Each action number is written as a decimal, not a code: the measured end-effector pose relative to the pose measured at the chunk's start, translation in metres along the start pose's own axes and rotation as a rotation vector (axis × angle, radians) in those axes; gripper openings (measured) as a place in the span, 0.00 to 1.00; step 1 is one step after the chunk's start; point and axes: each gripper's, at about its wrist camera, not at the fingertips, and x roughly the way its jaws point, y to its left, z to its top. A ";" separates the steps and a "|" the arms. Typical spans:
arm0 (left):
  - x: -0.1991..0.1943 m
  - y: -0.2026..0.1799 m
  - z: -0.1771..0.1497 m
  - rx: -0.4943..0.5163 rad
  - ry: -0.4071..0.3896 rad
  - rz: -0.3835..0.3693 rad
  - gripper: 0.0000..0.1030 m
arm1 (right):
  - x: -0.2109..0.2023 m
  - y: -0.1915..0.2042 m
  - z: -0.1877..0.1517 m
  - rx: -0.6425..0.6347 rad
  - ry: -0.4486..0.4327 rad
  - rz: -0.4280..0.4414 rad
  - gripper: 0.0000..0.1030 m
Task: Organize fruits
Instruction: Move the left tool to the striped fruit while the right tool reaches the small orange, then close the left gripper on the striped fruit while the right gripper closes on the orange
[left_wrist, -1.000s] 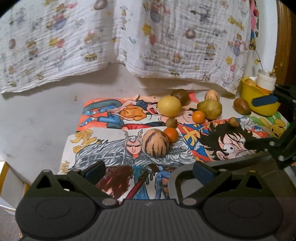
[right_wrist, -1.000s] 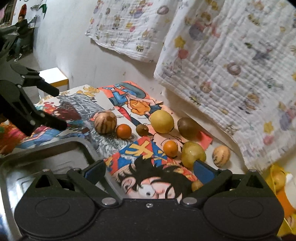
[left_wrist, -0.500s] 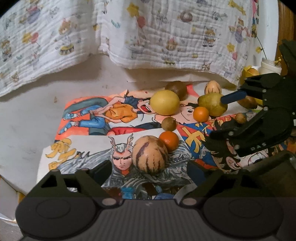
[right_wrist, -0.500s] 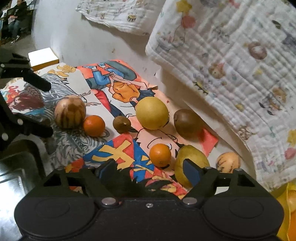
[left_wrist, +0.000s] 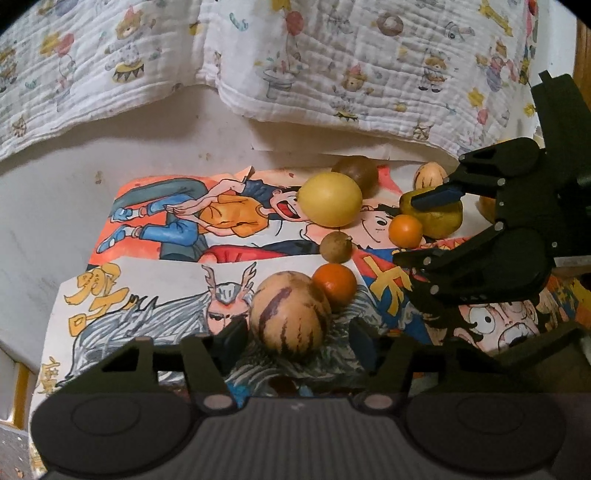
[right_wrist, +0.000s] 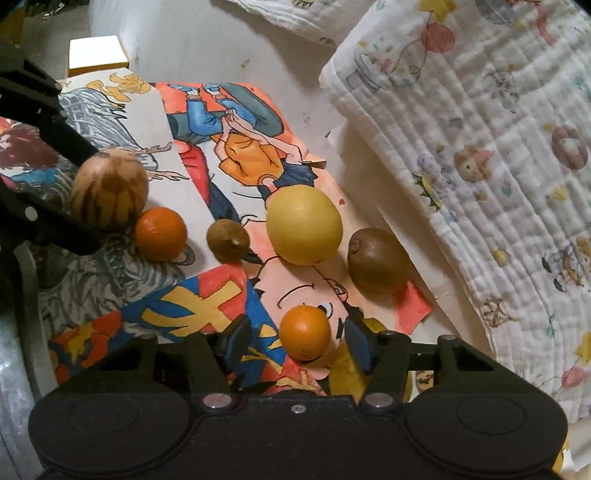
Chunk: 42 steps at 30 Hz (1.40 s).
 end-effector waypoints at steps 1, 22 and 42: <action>0.001 0.000 0.000 -0.004 0.000 0.001 0.62 | 0.002 0.000 0.001 -0.007 0.004 -0.003 0.55; -0.001 0.000 0.003 -0.072 -0.007 0.022 0.49 | -0.016 0.012 0.002 0.007 -0.053 0.001 0.32; -0.087 -0.017 -0.051 -0.062 -0.030 -0.091 0.49 | -0.154 0.085 -0.031 0.178 -0.215 0.134 0.32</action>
